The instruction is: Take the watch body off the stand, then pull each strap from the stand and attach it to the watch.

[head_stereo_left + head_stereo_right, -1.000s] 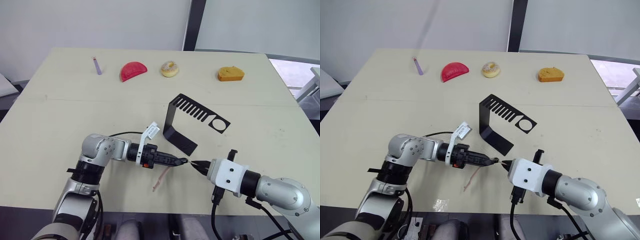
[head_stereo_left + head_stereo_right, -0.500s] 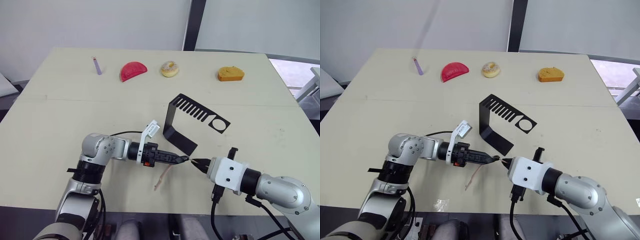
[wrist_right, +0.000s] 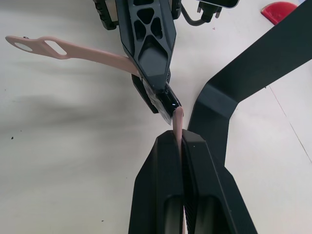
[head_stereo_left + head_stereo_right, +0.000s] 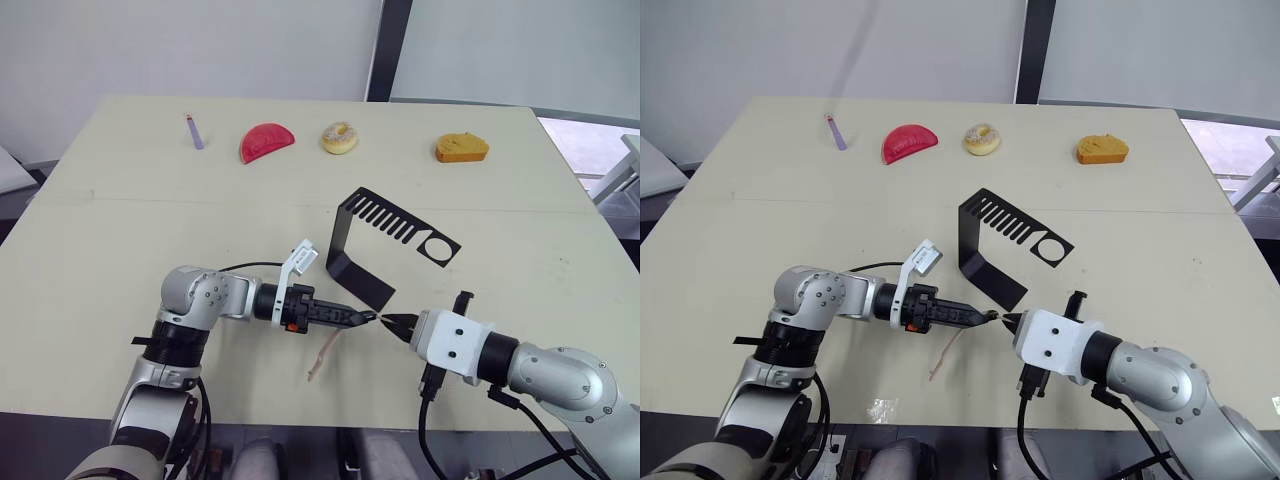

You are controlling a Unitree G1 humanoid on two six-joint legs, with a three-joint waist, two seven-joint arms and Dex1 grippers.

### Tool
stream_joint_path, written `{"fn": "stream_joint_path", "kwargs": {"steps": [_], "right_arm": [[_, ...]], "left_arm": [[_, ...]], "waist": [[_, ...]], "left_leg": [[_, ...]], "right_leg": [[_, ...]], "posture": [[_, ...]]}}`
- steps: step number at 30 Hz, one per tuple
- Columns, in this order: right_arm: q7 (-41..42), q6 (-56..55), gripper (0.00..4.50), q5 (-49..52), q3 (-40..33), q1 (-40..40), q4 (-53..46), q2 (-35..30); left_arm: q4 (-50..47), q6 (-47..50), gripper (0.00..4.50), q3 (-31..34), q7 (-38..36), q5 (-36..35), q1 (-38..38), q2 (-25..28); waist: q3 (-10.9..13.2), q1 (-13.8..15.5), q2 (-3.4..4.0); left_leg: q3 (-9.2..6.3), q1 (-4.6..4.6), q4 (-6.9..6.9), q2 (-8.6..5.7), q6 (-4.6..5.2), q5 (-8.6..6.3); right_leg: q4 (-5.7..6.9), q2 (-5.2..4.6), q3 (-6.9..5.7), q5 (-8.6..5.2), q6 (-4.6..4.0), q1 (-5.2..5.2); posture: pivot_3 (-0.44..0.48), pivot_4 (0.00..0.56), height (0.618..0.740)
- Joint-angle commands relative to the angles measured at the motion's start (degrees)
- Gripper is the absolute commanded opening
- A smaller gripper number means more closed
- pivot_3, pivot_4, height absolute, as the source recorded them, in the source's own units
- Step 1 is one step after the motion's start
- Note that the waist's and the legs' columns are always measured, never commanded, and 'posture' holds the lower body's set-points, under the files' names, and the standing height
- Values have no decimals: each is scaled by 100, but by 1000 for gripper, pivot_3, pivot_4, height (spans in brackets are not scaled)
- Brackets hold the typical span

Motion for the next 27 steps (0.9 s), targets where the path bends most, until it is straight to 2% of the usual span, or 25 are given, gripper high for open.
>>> {"fn": "stream_joint_path", "kwargs": {"steps": [1, 27], "right_arm": [[51, 5, 0, -21, 31, -98, -168, 37], [26, 244, 0, -140, 170, -290, -77, 76]], "left_arm": [[-242, 39, 1596, -3, -18, -250, -126, -126], [-352, 107, 1596, 20, 50, -372, -111, -190]], "waist": [[0, 2, 0], [0, 0, 0]], "left_leg": [[0, 0, 0, 0, 0, 0], [0, 0, 0, 0, 0, 0]], "right_leg": [[0, 0, 0, 0, 0, 0], [0, -1, 0, 0, 0, -1]], "posture": [[0, 150, 737], [0, 150, 737]]}}
